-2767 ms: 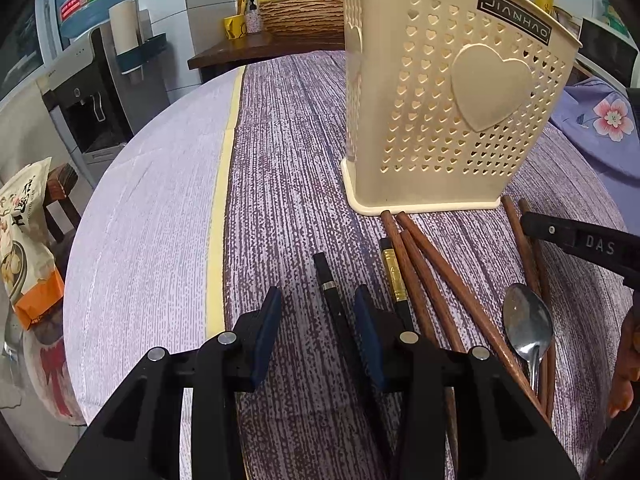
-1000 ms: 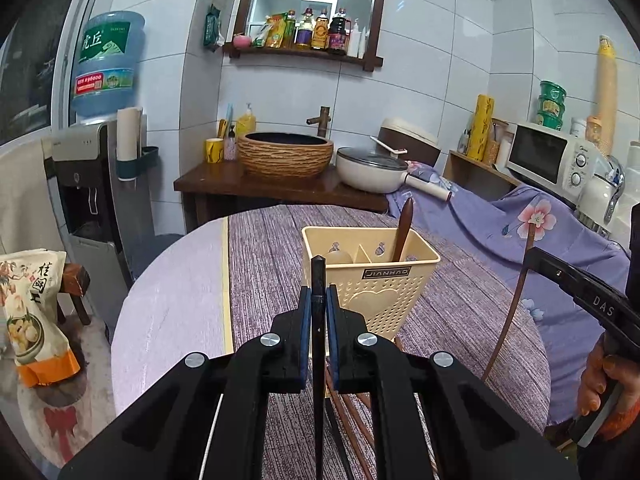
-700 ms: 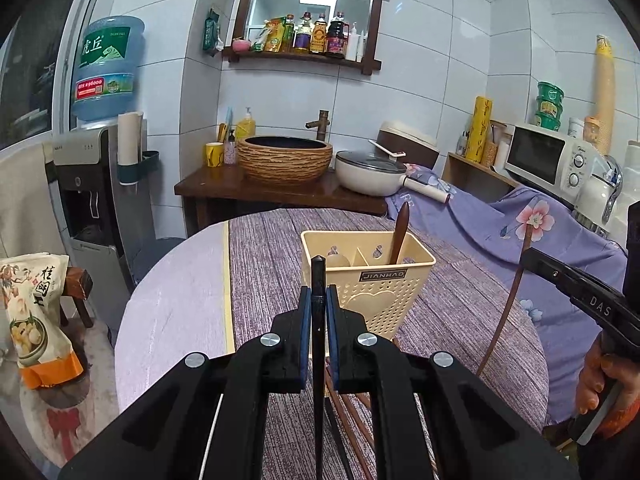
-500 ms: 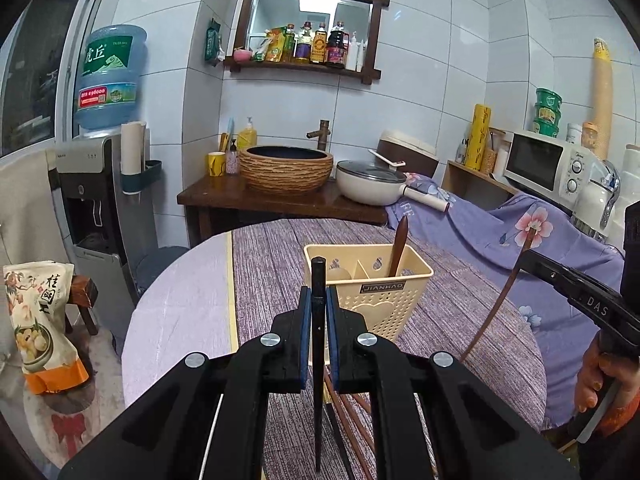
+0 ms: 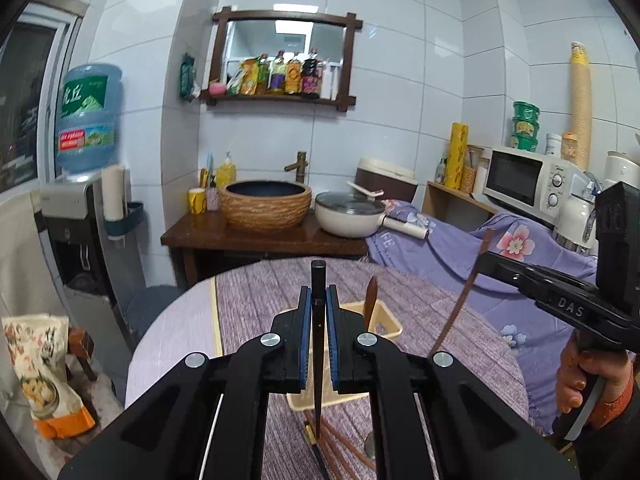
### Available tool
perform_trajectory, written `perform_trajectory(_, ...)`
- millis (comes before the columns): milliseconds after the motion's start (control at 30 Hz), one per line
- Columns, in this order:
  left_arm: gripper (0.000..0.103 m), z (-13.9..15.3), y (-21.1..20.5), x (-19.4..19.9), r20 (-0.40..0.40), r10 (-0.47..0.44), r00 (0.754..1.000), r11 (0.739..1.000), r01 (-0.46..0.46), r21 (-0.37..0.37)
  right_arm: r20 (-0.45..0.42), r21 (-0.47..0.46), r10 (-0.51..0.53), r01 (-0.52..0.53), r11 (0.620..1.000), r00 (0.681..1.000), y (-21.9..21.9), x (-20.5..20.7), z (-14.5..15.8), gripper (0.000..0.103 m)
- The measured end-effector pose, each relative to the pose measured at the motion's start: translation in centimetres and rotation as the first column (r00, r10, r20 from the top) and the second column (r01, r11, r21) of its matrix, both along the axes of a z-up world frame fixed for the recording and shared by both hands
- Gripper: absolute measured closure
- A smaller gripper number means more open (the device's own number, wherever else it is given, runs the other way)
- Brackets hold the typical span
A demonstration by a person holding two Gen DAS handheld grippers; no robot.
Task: Organize utensils
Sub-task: 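Lift both chopsticks over the cream basket and open both tools to drop them in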
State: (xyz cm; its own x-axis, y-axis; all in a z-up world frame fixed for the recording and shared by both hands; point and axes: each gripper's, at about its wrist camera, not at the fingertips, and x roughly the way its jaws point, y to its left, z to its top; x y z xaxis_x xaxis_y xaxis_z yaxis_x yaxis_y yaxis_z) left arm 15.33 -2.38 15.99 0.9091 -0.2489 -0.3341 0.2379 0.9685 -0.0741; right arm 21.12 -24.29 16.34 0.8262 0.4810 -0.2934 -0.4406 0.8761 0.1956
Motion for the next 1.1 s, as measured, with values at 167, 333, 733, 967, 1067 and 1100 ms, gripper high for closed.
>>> perform_trajectory(167,0.096,4.0,-0.8,0.7,0.061,-0.017,0.998,1.0,0.017,-0.003,0.057,0.007,0.011,-0.011,1.0,0.998,0.7,0.6,4.1,0.096)
perform_trajectory(333,0.096,8.1,-1.2,3.0,0.119,0.021,0.993,0.999,-0.018,-0.029,0.112,0.024,-0.007,0.004,1.0,0.994,1.2,1.7,8.1,0.096)
perform_trajectory(733,0.096,3.9,-1.2,10.4,0.031,0.104,0.994,0.992,-0.101,-0.08,0.088,-0.024,-0.097,0.1,0.995,0.991,3.8,6.7,4.2,0.096)
perform_trajectory(967,0.096,-1.7,-1.2,12.0,-0.087,0.091,0.992,0.993,-0.097,-0.071,-0.018,-0.047,-0.101,0.101,0.994,0.995,4.5,8.8,-1.5,0.096)
perform_trajectory(1067,0.096,-3.5,-1.0,12.6,-0.131,0.083,0.988,0.993,-0.094,-0.076,-0.045,-0.048,-0.106,0.104,0.993,0.993,4.5,9.3,-3.1,0.096)
perform_trajectory(1100,0.096,-4.0,-1.1,12.6,-0.143,0.082,0.986,0.993,-0.092,-0.071,-0.046,-0.049,-0.109,0.107,0.993,0.993,4.4,9.3,-3.3,0.096)
